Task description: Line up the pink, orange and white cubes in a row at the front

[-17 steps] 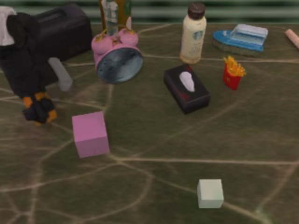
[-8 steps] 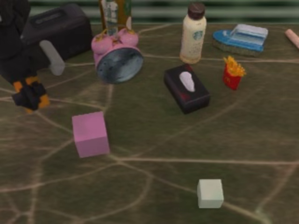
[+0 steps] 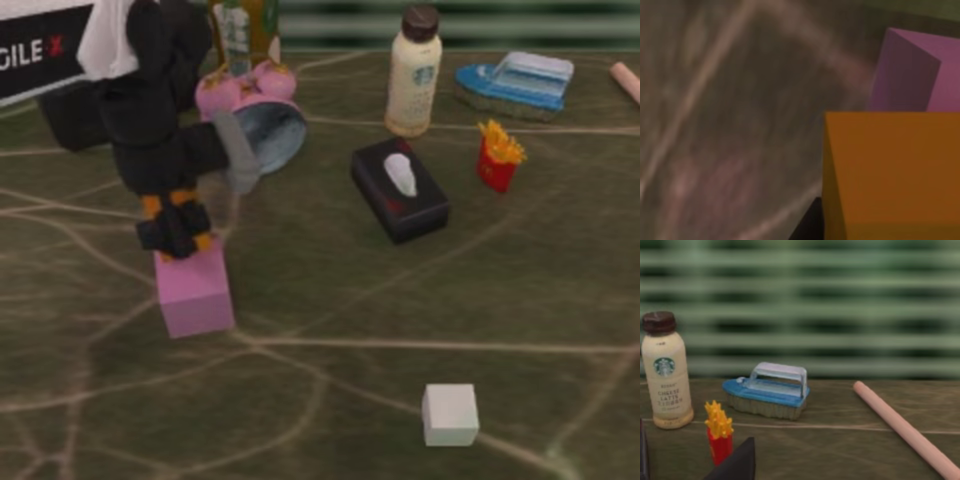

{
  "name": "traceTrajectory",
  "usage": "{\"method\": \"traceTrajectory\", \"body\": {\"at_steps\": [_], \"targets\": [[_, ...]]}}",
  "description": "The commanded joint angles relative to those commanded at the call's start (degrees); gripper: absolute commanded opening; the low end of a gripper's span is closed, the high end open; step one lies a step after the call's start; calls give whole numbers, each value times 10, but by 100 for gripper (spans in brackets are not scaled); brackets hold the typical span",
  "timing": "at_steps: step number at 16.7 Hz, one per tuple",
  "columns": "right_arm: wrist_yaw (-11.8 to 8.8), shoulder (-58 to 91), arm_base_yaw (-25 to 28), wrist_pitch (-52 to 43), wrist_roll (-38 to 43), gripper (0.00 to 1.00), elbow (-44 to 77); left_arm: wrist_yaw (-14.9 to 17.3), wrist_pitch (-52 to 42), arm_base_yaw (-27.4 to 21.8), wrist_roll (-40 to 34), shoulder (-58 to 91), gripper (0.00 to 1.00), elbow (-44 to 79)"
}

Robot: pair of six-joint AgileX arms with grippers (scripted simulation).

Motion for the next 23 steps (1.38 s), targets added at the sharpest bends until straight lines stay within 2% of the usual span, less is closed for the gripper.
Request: {"method": "traceTrajectory", "body": {"at_steps": [6, 9, 11, 17, 23], "targets": [[0, 0, 0, 0, 0, 100, 0, 2, 2, -244, -85, -46, 0, -55], [0, 0, 0, 0, 0, 100, 0, 0, 7, -315, -116, -68, 0, -73], [0, 0, 0, 0, 0, 100, 0, -1, 9, -331, -124, -75, 0, -78], [0, 0, 0, 0, 0, 100, 0, -1, 18, -331, -123, -68, 0, -82], [0, 0, 0, 0, 0, 100, 0, 0, 126, -333, -127, -21, 0, -140]]}}
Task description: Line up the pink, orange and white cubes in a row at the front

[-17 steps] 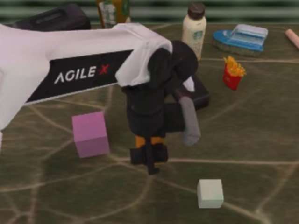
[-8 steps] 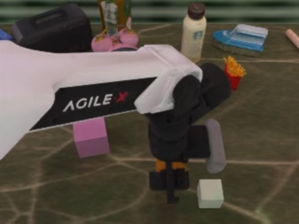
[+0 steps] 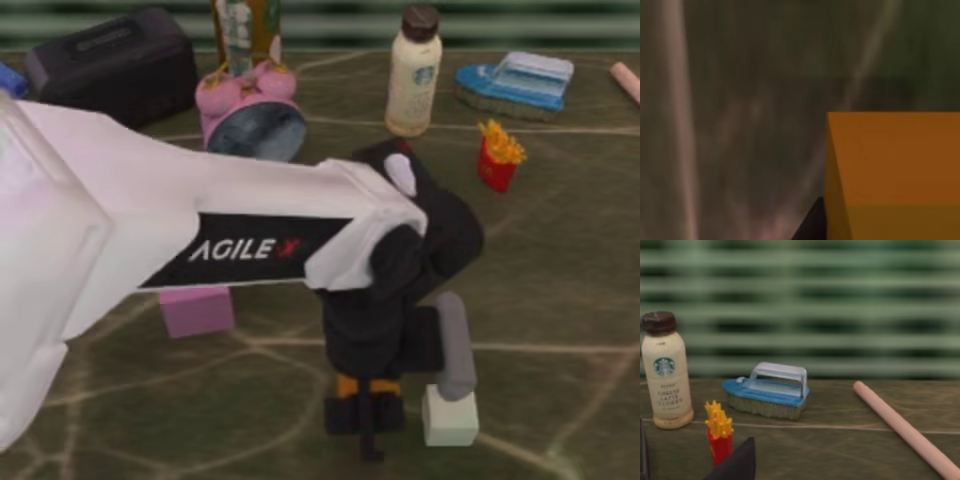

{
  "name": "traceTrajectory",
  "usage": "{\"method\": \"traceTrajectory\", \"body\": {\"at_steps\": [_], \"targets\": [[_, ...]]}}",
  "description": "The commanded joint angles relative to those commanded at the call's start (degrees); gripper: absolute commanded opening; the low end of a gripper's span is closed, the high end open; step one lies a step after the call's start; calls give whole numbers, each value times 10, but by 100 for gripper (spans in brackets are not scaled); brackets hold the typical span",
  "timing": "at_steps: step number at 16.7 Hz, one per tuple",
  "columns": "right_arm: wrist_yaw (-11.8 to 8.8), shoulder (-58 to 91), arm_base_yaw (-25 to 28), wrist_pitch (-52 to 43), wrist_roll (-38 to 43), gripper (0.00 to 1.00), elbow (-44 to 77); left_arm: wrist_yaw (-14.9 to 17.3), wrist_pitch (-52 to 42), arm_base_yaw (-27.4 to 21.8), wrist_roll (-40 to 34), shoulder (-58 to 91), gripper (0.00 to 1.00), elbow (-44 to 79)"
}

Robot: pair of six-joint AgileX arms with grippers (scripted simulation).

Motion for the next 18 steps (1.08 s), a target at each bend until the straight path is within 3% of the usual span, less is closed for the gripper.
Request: {"method": "traceTrajectory", "body": {"at_steps": [6, 18], "targets": [[0, 0, 0, 0, 0, 100, 0, -1, 20, -1, 0, 10, 0, -12], [0, 0, 0, 0, 0, 100, 0, -1, 20, -1, 0, 10, 90, -12]]}}
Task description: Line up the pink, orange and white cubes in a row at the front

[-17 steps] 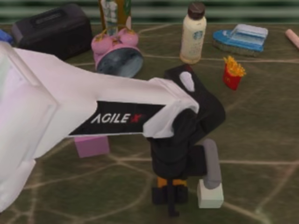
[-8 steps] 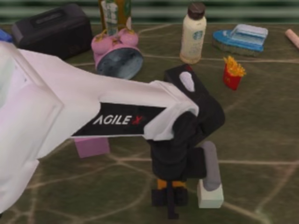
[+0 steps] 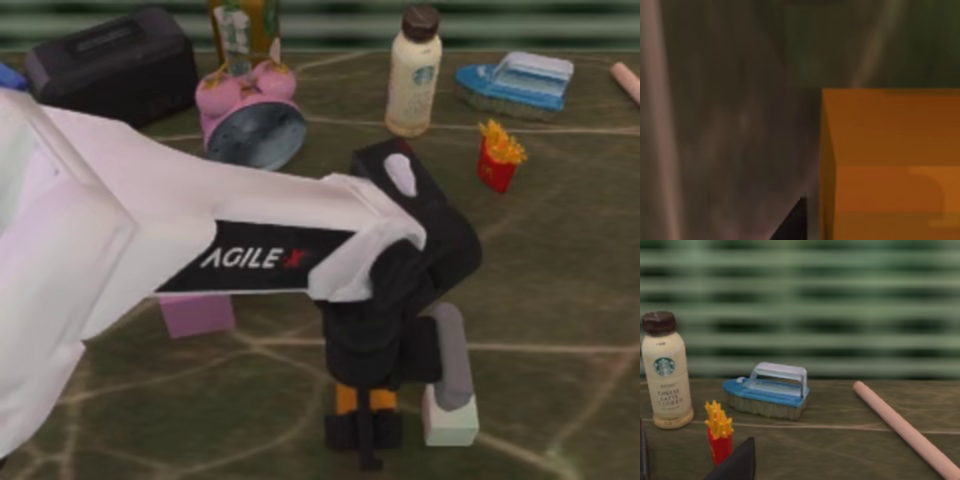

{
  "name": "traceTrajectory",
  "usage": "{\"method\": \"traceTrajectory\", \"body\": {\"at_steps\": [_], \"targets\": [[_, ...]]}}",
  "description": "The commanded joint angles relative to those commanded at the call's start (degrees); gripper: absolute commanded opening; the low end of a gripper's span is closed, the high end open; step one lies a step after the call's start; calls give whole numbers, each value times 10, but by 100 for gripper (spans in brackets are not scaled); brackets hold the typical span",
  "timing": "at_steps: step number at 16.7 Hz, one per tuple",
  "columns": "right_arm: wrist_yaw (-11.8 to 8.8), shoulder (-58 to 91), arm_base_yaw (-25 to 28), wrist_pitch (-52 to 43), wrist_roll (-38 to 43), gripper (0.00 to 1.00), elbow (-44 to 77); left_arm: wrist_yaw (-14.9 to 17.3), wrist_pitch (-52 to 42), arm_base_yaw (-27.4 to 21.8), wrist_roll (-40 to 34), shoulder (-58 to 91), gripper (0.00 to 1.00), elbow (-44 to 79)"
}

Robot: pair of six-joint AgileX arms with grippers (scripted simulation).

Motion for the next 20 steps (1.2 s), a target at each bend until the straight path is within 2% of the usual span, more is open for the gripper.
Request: {"method": "traceTrajectory", "body": {"at_steps": [1, 2, 11, 17, 20], "targets": [[0, 0, 0, 0, 0, 100, 0, 0, 0, 0, 0, 0, 98, 0], [0, 0, 0, 0, 0, 100, 0, 0, 0, 0, 0, 0, 100, 0], [0, 0, 0, 0, 0, 100, 0, 0, -2, 1, 1, -1, 100, 2], [0, 0, 0, 0, 0, 100, 0, 0, -115, 9, 0, -42, 100, 66], [0, 0, 0, 0, 0, 100, 0, 0, -141, 13, -1, -58, 100, 84]]}}
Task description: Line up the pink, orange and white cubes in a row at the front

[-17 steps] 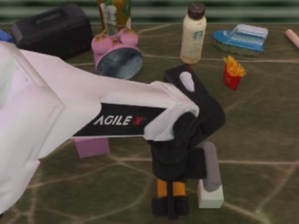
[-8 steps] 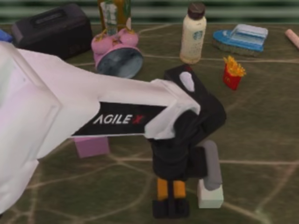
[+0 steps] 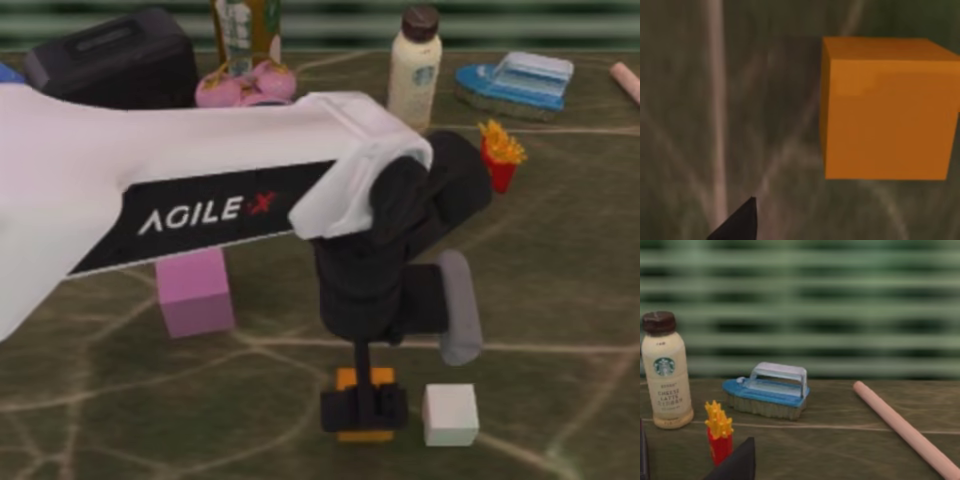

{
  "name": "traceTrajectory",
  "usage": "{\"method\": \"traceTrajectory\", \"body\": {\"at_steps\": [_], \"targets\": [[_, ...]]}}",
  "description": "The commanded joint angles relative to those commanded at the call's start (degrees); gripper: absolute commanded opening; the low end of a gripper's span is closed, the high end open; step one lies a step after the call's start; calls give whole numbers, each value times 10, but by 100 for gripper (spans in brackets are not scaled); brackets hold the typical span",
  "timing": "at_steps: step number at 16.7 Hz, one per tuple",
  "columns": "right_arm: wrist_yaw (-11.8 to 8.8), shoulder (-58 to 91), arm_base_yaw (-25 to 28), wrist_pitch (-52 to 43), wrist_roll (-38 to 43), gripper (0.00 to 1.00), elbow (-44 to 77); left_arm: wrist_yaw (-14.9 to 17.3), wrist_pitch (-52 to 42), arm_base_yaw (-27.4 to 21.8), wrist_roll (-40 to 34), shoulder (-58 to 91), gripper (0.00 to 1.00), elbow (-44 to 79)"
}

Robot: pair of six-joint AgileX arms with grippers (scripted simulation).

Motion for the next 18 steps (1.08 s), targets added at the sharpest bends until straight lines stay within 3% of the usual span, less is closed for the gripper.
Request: {"method": "traceTrajectory", "body": {"at_steps": [5, 8, 12, 18], "targets": [[0, 0, 0, 0, 0, 100, 0, 0, 1, -1, -7, 4, 100, 0], [0, 0, 0, 0, 0, 100, 0, -1, -2, 22, -61, 10, 100, 7], [0, 0, 0, 0, 0, 100, 0, -2, -7, 83, -209, 18, 100, 15], [0, 0, 0, 0, 0, 100, 0, -1, -16, 202, -520, 30, 100, 18]]}}
